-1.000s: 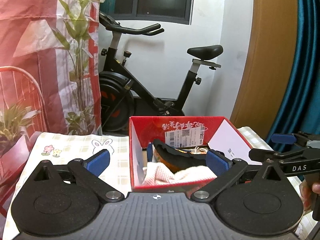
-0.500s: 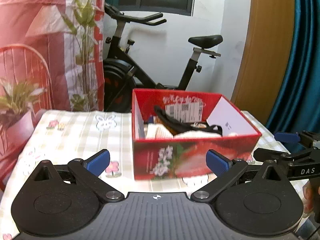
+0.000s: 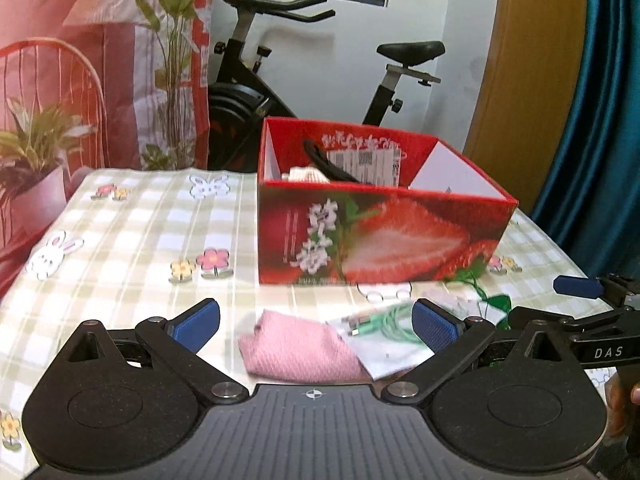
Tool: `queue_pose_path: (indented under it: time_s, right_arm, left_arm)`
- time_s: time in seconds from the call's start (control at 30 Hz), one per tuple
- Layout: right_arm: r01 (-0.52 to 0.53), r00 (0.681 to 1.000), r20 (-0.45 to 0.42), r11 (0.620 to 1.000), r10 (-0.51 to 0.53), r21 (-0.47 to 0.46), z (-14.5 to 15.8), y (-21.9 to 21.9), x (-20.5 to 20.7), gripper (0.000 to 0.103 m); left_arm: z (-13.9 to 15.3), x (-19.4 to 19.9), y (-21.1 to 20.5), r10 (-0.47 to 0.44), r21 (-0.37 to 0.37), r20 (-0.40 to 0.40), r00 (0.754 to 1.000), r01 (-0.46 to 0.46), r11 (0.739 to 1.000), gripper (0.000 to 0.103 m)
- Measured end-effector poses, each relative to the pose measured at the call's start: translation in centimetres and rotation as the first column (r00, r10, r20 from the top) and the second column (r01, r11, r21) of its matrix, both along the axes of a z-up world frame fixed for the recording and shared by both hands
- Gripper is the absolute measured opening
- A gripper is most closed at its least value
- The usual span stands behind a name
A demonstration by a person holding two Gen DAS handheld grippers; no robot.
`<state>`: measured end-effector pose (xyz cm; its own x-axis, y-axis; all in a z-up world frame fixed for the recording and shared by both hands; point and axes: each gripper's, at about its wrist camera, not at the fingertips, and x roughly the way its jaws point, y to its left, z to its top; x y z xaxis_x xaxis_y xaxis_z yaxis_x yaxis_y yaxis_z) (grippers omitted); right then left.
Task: Organize soft objects
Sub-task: 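Move both tools back to the clear bag of green cables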
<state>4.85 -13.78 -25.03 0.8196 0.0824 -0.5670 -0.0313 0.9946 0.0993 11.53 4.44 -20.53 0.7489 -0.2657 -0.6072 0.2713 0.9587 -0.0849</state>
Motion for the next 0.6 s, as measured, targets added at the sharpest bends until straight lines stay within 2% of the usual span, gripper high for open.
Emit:
queue_pose_path:
  time_s: [0.37,0.5,0.6]
  right_arm:
    - [0.002,1.0,-0.027,1.0,-0.002,-0.002,-2.1,0.1,-1.5,0.101]
    - [0.003,1.0,-0.001,1.0,-0.003,0.008,-1.8,-0.2,-1.3,0.096]
    - [-0.026,1.0,0.005,1.0,0.025,0.017,-1.6,-0.3,-0.6,0.087]
  left_arm:
    - [-2.2,-0.8,0.3,0.002,-0.025,-0.051,0.999,-0.004,1.0,0.103]
    - [-2.4,-0.6,0.7,0.013,-0.049,-0.058,0.998,-0.016,0.999,0.1]
    - [-2.8,-0.4,0.9,0.017,-0.069,-0.066,0.998,-0.021,0.997,0.094]
